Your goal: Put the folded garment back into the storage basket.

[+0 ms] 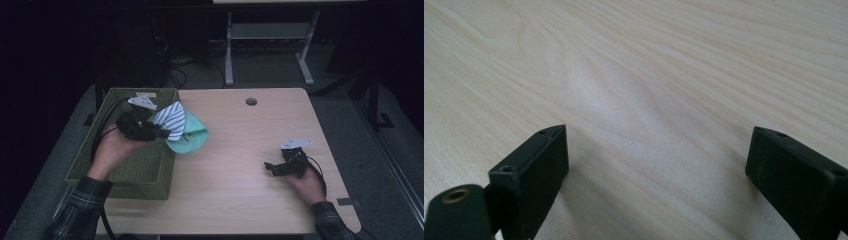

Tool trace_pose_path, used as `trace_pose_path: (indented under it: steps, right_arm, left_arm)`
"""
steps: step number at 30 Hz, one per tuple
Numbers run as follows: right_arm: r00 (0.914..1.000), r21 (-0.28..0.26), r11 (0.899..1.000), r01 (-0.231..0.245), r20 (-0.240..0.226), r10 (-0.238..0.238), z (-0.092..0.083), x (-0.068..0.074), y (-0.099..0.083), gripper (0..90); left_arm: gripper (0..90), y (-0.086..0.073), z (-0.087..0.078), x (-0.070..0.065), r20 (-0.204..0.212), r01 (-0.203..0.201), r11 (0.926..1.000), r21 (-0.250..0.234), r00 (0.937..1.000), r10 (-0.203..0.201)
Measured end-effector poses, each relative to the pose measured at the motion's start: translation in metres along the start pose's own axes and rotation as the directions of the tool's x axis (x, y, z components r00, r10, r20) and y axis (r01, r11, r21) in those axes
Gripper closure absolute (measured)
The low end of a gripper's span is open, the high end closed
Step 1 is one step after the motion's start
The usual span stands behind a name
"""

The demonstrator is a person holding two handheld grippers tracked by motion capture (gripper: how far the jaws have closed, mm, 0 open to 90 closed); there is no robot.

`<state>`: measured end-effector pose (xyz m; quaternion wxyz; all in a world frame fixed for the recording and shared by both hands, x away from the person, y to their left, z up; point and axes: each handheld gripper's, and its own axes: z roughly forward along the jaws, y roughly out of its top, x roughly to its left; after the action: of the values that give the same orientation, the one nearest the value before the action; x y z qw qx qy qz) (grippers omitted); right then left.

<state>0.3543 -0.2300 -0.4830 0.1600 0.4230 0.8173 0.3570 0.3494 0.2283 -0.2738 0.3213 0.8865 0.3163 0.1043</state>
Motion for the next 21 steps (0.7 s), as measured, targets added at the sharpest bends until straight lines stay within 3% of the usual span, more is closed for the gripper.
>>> trace_pose_path:
  steps: [7,11,17,21]
  right_arm:
    - [1.0,0.0,1.0,0.0,0.002,0.0,0.0,0.0,0.0,9.6]
    - [1.0,0.0,1.0,-0.003,0.003,0.003,0.0,0.0,0.0,9.6]
    - [1.0,0.001,1.0,-0.005,0.003,0.005,0.0,0.0,0.0,9.6]
    - [1.0,0.0,1.0,-0.003,0.004,0.003,0.0,0.0,0.0,9.6]
  left_arm:
    - [75.3,-0.02,-0.015,0.017,-0.044,0.063,0.9979,-0.015,0.997,-0.063]
    - [75.2,-0.033,-0.021,0.027,-0.066,0.108,0.9939,-0.025,0.9918,-0.109]
    - [75.2,-0.054,-0.026,0.043,-0.117,0.166,0.986,-0.017,0.979,-0.167]
    - [75.2,-0.068,-0.027,0.053,-0.155,0.21,0.9776,-0.008,0.9656,-0.209]
